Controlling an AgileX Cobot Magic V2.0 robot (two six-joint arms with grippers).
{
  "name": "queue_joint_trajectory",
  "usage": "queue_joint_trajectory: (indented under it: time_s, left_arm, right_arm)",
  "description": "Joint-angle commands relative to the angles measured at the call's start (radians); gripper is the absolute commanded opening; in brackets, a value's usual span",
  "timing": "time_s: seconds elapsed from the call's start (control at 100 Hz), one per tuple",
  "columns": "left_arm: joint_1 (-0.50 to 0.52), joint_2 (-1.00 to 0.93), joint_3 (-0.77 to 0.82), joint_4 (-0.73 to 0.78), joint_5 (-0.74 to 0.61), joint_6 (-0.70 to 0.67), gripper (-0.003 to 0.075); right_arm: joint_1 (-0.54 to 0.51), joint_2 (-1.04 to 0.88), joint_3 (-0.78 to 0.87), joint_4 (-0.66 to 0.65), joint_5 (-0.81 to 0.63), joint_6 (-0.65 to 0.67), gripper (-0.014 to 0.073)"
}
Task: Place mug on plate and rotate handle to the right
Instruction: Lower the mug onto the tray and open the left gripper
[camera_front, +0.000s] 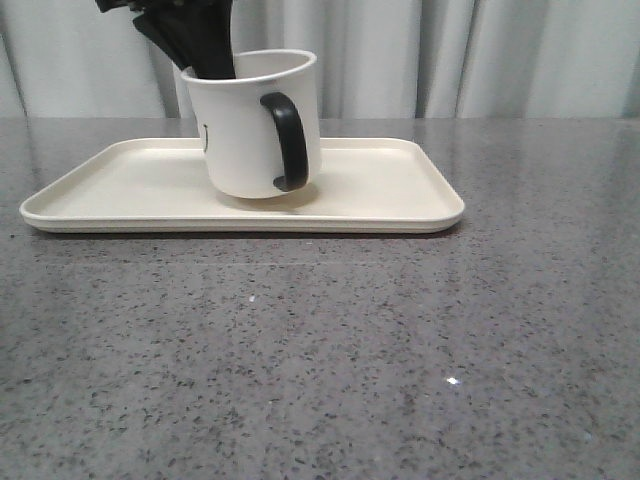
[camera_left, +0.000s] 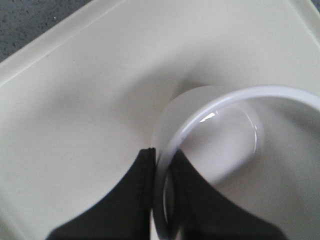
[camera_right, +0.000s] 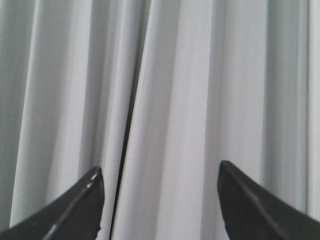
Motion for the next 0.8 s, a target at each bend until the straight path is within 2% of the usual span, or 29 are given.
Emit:
queue_joint_trajectory:
  time_s: [0.0, 0.79]
  left_arm:
    - [-0.008, -0.045, -0.023, -0.030, 0.008, -0.008, -0.0020]
    - [-0.008, -0.039, -0.023, -0.027, 0.008, -0.008, -0.0018]
  right_arm:
    - [-0.003, 0.011, -0.023, -0.013, 0.010, -0.006, 0.0491]
    - [-0.003, 0.011, -0.023, -0.013, -0.001, -0.006, 0.0491]
